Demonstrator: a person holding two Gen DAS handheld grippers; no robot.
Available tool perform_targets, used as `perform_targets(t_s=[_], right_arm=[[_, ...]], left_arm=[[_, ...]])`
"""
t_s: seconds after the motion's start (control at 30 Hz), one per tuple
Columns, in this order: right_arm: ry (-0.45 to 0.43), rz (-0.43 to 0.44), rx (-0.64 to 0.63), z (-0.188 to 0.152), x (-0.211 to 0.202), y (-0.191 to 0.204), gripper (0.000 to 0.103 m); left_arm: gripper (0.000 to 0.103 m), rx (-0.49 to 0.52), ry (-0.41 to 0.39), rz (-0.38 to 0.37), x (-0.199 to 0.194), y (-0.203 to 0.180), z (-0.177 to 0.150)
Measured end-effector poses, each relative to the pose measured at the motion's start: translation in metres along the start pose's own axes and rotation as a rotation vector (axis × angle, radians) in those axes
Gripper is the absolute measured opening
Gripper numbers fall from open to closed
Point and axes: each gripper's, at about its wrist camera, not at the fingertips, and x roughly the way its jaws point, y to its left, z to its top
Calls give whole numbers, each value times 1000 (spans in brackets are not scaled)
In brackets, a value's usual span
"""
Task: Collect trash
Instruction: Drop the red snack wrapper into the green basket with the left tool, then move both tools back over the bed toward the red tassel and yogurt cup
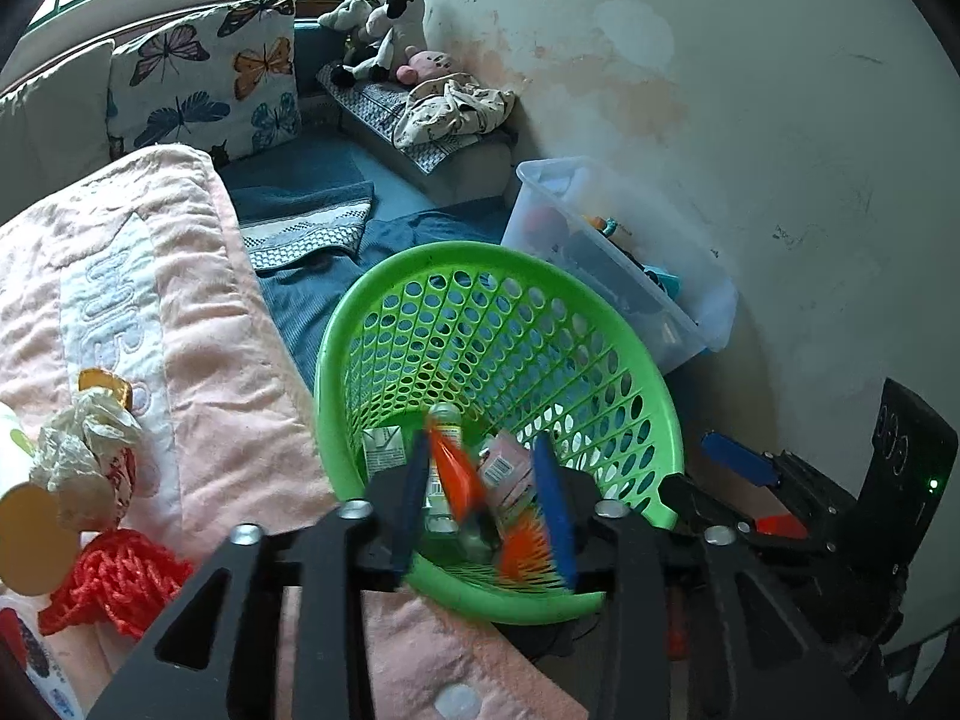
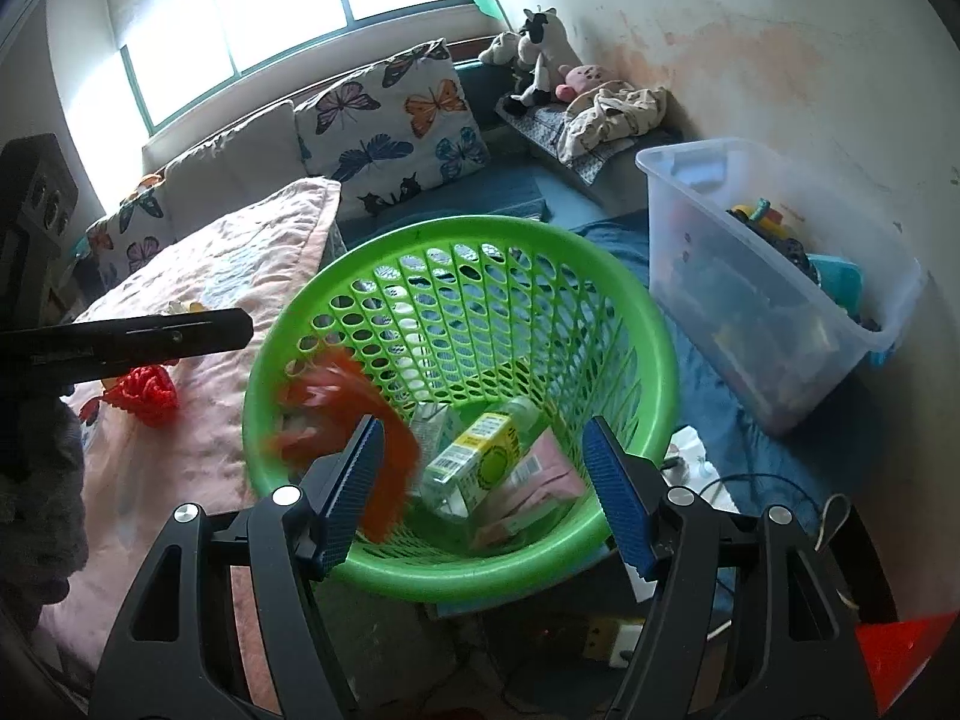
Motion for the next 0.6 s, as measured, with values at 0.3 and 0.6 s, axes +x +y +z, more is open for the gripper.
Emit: perform_targets(t_s=[0.3,0.6], right_arm=[[-10,25,-7,-7,-14,9,69],[-11,74,-36,-11,-20,33,73]], left_arm=[[44,-4,-38,25,-22,4,-11],[54,-19,-112,93,-68,19,-33]])
